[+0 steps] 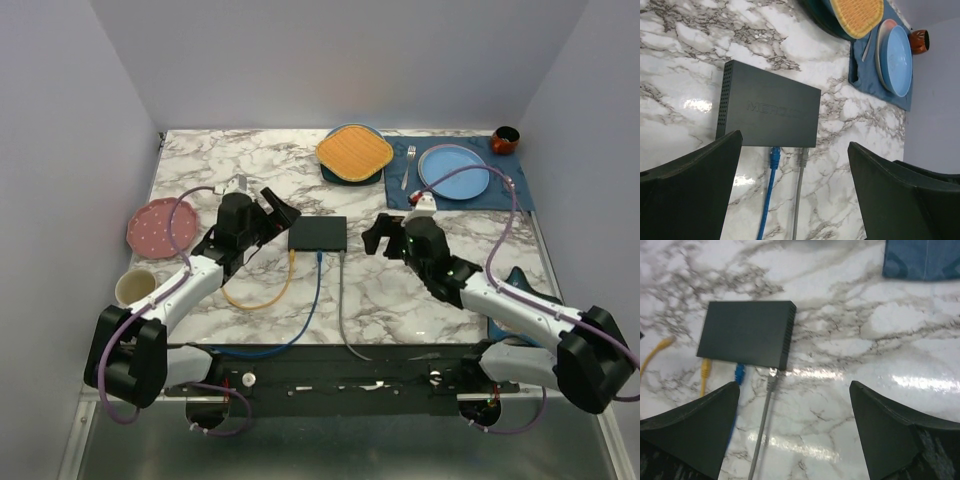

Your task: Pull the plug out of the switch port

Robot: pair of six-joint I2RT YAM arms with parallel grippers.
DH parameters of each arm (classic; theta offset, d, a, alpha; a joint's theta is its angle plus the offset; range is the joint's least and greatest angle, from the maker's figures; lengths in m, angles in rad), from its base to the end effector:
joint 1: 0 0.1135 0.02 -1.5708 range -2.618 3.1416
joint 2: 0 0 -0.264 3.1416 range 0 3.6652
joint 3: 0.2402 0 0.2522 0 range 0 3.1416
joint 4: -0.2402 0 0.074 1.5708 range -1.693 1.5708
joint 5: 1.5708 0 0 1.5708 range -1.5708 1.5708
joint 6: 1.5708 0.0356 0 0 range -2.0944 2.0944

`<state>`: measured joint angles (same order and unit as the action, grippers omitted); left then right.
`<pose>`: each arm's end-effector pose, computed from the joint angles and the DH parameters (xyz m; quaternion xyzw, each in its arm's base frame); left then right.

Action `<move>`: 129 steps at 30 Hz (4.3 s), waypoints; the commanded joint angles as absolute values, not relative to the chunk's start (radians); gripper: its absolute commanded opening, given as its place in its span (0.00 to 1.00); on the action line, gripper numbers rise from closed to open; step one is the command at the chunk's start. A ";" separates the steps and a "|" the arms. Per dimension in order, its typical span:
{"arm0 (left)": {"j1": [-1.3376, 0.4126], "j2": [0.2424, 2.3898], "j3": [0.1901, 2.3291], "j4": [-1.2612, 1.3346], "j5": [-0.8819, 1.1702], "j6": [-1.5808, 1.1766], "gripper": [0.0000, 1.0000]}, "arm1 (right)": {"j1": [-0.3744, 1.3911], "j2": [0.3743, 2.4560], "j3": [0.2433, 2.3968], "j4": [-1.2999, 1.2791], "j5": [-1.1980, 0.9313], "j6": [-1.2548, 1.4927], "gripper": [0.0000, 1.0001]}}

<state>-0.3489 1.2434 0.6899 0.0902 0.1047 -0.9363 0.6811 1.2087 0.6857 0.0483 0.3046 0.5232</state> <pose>0.2552 -0.0968 0.2369 -0.2196 0.8210 -0.3503 0.3937 0.2124 0.1584 0.2407 0.0123 0.8473 0.1850 0.4978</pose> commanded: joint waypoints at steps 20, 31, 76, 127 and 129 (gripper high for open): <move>-0.379 1.589 1.032 -0.198 0.140 -0.828 0.73 | 0.581 1.322 0.709 0.140 0.033 0.592 0.90; -0.383 1.661 1.003 -0.005 0.340 -0.859 0.38 | 0.569 1.486 0.646 0.356 -0.290 0.679 0.69; -0.385 1.786 0.979 0.063 0.348 -0.922 0.22 | 0.449 1.879 0.646 0.765 -0.557 0.973 0.48; -0.387 1.767 0.942 0.081 0.339 -0.943 0.22 | 0.469 1.947 0.807 0.469 -0.491 0.931 0.23; -0.387 1.766 0.940 0.081 0.339 -0.945 0.22 | 0.468 1.947 0.805 0.471 -0.489 0.930 0.20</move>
